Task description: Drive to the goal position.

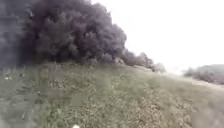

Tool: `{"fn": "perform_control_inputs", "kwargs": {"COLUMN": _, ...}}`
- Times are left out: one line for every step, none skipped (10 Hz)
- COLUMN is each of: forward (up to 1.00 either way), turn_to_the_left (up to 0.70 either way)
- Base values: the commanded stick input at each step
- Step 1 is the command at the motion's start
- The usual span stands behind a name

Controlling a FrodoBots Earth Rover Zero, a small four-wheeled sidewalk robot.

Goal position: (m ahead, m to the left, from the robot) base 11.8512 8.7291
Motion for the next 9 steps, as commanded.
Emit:
{"fn": "perform_control_inputs", "kwargs": {"forward": 0.7, "turn_to_the_left": 0.0}}
{"fn": "perform_control_inputs", "kwargs": {"forward": 0.7, "turn_to_the_left": 0.0}}
{"fn": "perform_control_inputs", "kwargs": {"forward": 0.7, "turn_to_the_left": 0.0}}
{"fn": "perform_control_inputs", "kwargs": {"forward": 0.7, "turn_to_the_left": 0.0}}
{"fn": "perform_control_inputs", "kwargs": {"forward": 0.7, "turn_to_the_left": 0.0}}
{"fn": "perform_control_inputs", "kwargs": {"forward": 0.7, "turn_to_the_left": 0.0}}
{"fn": "perform_control_inputs", "kwargs": {"forward": 0.7, "turn_to_the_left": 0.0}}
{"fn": "perform_control_inputs", "kwargs": {"forward": 0.7, "turn_to_the_left": 0.0}}
{"fn": "perform_control_inputs", "kwargs": {"forward": 0.7, "turn_to_the_left": 0.0}}
